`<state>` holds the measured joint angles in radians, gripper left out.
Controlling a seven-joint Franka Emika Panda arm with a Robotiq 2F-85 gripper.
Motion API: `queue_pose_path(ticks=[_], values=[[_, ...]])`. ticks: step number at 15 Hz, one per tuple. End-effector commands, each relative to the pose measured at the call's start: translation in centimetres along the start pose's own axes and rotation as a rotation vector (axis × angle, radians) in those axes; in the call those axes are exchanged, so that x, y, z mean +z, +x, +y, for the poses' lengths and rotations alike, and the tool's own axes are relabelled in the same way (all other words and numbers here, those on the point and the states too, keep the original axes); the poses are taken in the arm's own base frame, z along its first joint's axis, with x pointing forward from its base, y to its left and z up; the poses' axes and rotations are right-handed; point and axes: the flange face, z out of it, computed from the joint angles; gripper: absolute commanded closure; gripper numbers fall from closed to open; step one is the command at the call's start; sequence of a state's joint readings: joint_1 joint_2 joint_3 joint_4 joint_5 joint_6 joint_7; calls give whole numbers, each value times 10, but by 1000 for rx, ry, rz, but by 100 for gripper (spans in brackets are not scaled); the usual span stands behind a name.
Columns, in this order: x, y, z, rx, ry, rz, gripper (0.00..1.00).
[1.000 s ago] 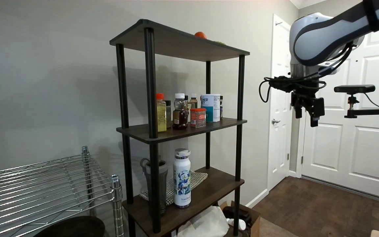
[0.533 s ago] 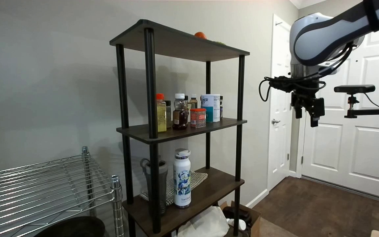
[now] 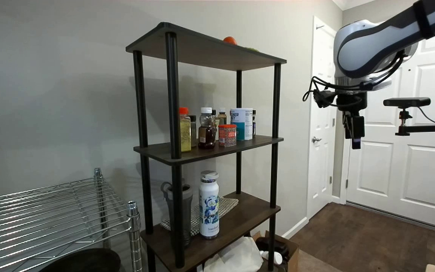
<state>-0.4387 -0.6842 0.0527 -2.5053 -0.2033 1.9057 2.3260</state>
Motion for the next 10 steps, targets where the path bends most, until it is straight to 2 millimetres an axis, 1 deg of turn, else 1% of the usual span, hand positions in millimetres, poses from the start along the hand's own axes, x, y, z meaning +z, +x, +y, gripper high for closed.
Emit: queue_pose_path(ticks=[1, 5, 6, 10], values=[[6, -11, -1, 192, -34, -37, 0], [6, -23, -3, 388, -51, -101, 0], [8, -15, -12, 427, -51, -125, 0], [7, -22, -16, 574, -88, -282, 0]])
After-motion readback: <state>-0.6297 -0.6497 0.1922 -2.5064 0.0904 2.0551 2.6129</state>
